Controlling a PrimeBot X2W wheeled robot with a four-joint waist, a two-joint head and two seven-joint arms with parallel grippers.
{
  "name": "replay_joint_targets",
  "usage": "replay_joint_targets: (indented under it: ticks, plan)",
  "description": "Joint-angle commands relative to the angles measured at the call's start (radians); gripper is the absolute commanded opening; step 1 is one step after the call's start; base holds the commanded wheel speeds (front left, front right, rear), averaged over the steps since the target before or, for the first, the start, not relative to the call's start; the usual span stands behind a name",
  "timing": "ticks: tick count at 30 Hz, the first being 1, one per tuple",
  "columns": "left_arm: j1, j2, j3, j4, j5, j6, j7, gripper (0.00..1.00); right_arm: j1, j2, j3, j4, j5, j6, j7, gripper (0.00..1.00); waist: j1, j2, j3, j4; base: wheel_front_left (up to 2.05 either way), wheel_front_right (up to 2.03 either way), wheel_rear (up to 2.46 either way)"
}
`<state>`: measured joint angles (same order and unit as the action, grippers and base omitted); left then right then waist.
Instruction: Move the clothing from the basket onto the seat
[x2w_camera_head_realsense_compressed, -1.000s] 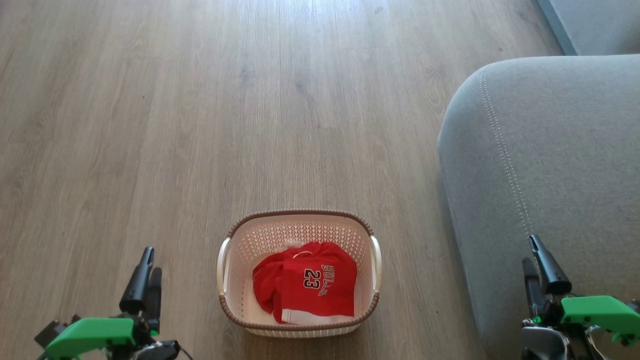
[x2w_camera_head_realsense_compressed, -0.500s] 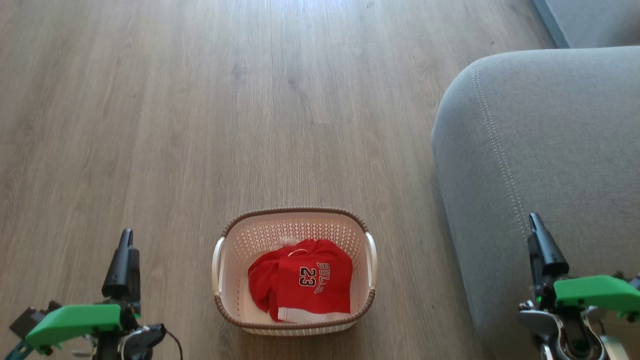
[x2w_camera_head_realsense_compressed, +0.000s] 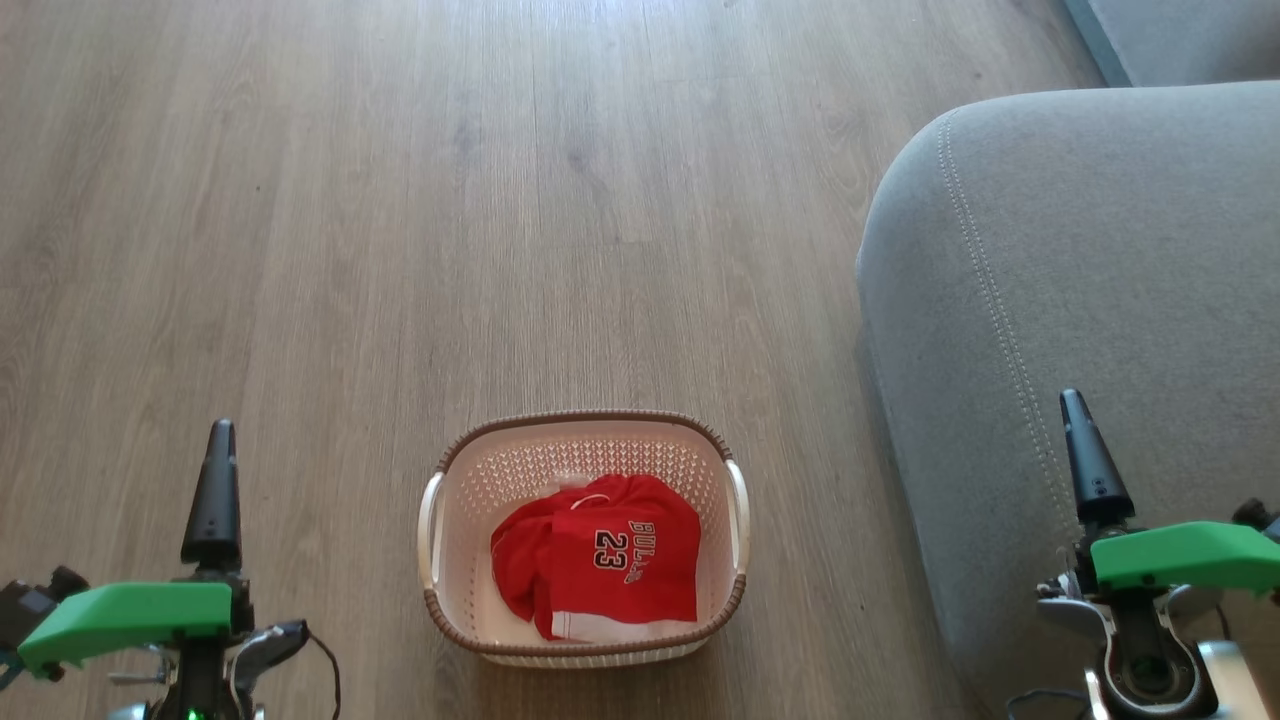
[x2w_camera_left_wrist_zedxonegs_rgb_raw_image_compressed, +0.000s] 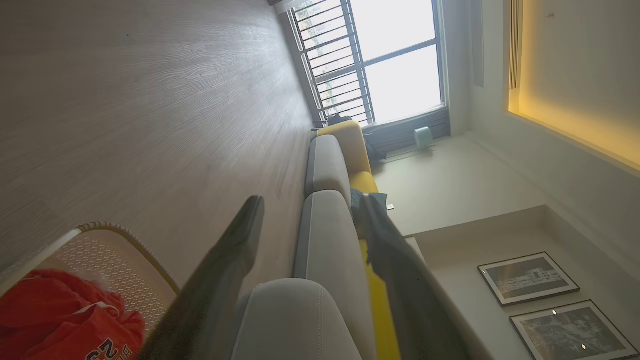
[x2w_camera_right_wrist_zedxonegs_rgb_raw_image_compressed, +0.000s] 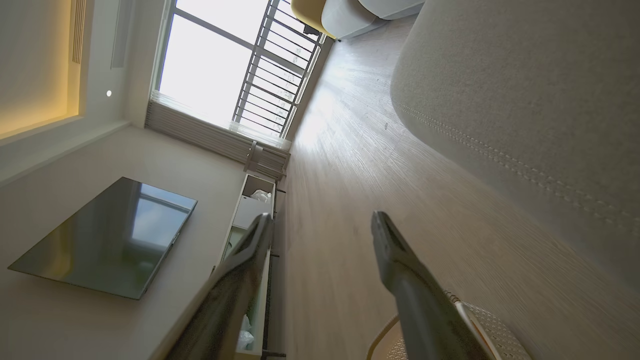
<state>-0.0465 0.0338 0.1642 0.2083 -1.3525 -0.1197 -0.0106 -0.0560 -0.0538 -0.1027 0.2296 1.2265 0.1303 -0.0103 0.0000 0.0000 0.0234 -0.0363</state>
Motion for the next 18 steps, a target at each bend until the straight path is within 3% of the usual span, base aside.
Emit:
replay_joint_targets:
  ticks: [1, 9, 18]
  plan:
    - [-0.062, 0.009, 0.027, -0.045, 0.037, -0.004, -0.011, 1.00, -0.066, 0.001, 0.005, -0.049, -0.040, 0.000, -0.013, 1.00, 0.0000, 0.0000, 0.001, 0.000, 0.00, 0.00, 0.00]
    - [-0.070, 0.009, -0.013, -0.109, 0.206, 0.035, -0.032, 1.00, -0.079, 0.001, 0.013, -0.083, -0.191, 0.000, -0.034, 1.00, 0.0000, 0.0000, 0.005, 0.008, 0.00, 0.00, 0.00]
    - [-0.060, 0.010, -0.122, -0.205, 0.406, 0.131, -0.062, 1.00, -0.086, 0.002, 0.079, -0.128, -0.419, 0.000, -0.063, 1.00, 0.0000, 0.0000, 0.009, 0.030, 0.00, 0.00, 0.00]
